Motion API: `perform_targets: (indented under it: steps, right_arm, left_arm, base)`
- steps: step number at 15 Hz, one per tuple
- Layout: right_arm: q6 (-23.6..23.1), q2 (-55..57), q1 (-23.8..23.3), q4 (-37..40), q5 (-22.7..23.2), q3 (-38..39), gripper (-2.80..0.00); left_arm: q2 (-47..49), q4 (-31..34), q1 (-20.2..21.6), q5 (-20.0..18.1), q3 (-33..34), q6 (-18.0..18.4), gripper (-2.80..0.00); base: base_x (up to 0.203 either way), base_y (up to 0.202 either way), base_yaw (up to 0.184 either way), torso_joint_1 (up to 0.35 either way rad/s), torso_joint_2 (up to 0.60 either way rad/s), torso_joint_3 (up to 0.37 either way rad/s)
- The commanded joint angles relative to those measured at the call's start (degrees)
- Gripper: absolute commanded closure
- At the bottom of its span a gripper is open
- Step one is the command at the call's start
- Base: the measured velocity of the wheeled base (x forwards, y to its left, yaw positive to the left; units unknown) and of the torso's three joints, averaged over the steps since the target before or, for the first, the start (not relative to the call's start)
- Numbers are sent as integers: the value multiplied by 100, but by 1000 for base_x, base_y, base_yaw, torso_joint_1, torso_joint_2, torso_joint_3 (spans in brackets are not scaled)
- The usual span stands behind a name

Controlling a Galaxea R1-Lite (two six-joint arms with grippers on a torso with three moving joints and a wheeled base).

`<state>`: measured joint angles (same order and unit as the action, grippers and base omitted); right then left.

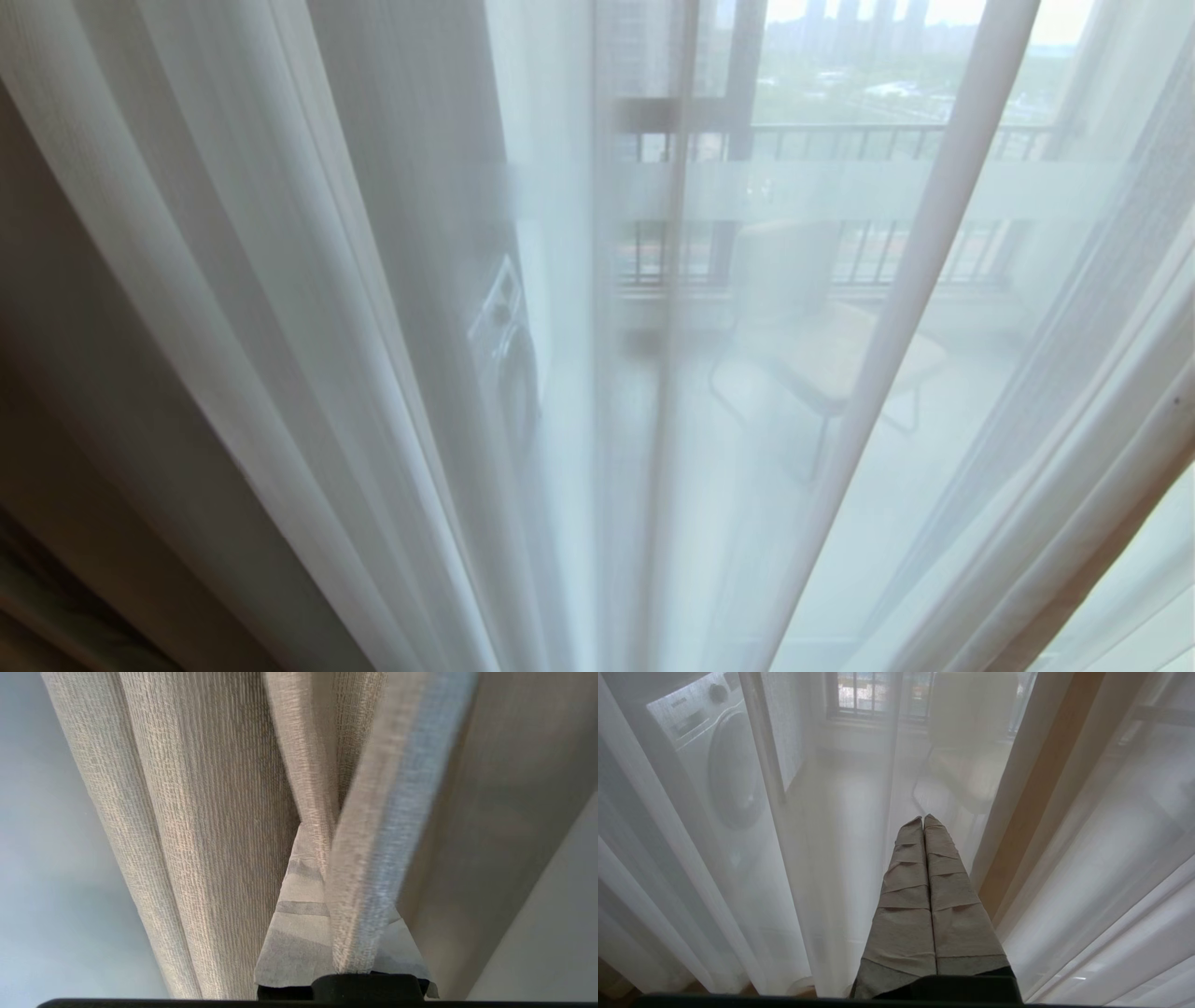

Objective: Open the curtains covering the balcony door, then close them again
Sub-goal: Close the outer curtains on both sides

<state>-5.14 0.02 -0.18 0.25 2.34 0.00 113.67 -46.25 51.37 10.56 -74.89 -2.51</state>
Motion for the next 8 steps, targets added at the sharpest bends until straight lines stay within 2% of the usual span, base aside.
perform_targets:
  steps: [1, 8]
  right_arm:
    - [-5, -2, 1, 1, 3, 0, 0]
    - [-5, -2, 1, 1, 3, 0, 0]
  left_arm:
    - [-112, -34, 4, 8, 15, -4, 0]
    - [-778, 9, -3, -41, 513, -12, 0]
  base:
    - [0, 0, 0, 0, 0, 0]
    - [0, 0, 0, 0, 0, 0]
